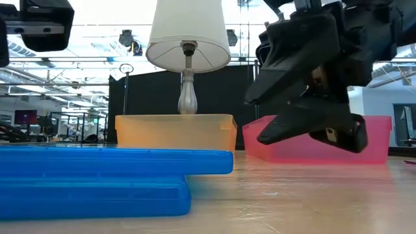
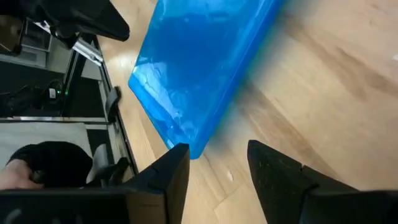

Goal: Pick & place jewel cases by type
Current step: Put the blue CD case into the orange bin

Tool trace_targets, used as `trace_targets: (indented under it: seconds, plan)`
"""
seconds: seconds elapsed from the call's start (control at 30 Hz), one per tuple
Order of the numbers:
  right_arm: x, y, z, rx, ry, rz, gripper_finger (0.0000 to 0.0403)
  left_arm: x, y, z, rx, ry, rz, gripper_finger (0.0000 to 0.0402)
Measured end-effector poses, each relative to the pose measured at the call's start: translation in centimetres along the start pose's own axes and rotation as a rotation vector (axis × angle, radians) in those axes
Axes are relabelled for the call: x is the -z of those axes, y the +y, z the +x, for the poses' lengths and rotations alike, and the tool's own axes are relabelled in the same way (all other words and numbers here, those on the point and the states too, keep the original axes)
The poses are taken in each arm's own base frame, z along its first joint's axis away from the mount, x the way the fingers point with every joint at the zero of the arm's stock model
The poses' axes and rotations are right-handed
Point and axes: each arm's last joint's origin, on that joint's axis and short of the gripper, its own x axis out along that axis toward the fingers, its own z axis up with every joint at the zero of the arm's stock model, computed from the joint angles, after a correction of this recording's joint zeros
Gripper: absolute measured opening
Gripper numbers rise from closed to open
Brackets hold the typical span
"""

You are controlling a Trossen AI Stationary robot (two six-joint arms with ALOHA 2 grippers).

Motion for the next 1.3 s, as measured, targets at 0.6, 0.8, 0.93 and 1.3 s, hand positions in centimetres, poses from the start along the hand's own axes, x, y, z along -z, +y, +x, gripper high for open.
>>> trace_targets:
  seconds: [0.6,0.8,0.93,1.3]
  plan:
    - [-0.8,1.6,0.7,0.213,-0.015,0.026,0.0141,0.0,-0.1,-0.1,-0.007,-0.002,-0.001,0.0040]
    - [-0.5,1.2,1.8,0.177,-0.021,0.037,0.0141,0.3,-0.3,-0.1,-0.014,0.029,-0.007,0.0040]
    - [-0.6,1.4,2.0,0.147,-0.027,0.038,0.0141,0.6,-0.3,-0.1,-0.051,0.052,-0.004,0.0040]
    - [-0.8,1.5,2.0,0.140,-0.039,-0.003,0.0141,1.4,-1.2,2.2,-0.070,0.118,0.027,0.0040]
